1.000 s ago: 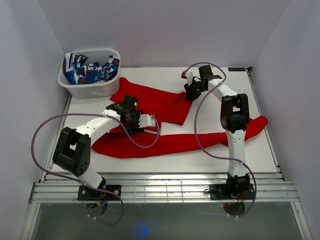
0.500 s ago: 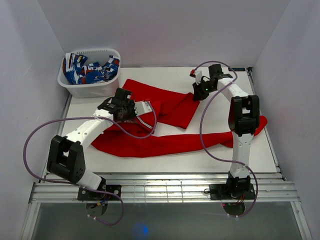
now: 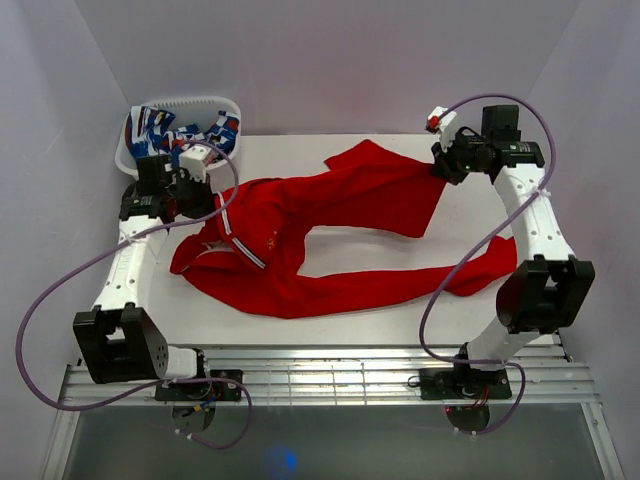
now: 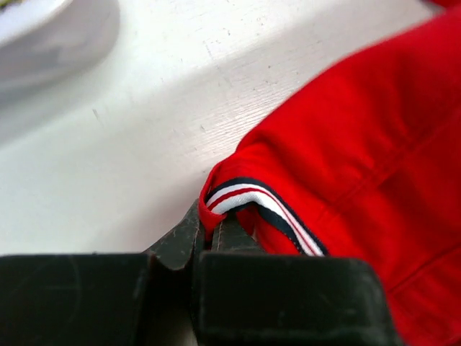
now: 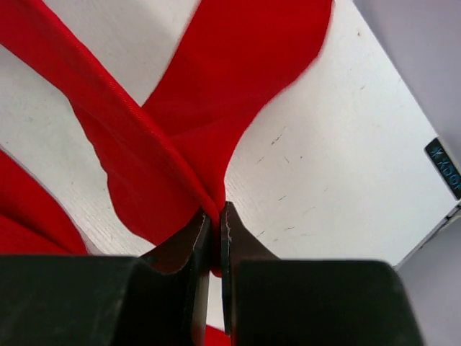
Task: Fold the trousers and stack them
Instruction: Flatten the trousers out
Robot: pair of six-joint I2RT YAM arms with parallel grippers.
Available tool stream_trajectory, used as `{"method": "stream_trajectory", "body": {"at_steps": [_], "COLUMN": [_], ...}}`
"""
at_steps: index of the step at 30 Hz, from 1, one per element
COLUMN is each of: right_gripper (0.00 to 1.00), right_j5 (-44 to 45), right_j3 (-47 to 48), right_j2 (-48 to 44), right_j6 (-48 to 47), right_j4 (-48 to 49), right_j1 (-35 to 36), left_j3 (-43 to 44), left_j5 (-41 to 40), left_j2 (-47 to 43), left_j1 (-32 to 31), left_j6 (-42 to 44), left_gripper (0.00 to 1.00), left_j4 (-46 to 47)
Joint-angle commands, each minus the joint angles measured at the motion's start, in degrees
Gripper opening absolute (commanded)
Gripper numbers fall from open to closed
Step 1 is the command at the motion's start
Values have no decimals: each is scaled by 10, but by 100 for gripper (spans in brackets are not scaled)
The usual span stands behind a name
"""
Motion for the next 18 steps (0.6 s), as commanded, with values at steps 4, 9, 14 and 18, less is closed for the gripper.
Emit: {"method": "stream_trajectory", "body": {"at_steps": [4,9,14,18], "right_gripper": [8,8,29,97], "right_j5": [195,217,219,224], "right_j3": [-43,-41,-53,-52], "right_j2": [-28,35,64,61], "right_j6": [-79,-52,3,40], "right_j4": [15,11,27,29], "right_j1": [44,134,251,264], "left_j3": [-1,32,31,64], "left_j5": [64,86,86,64], "left_j2": [34,126,172,204], "left_j1": [163,201,246,279], "left_j6": [-178,-187,-176,-168], "left_gripper": [0,0,25,40], "left_j4": [-26,-63,-66,-75]}}
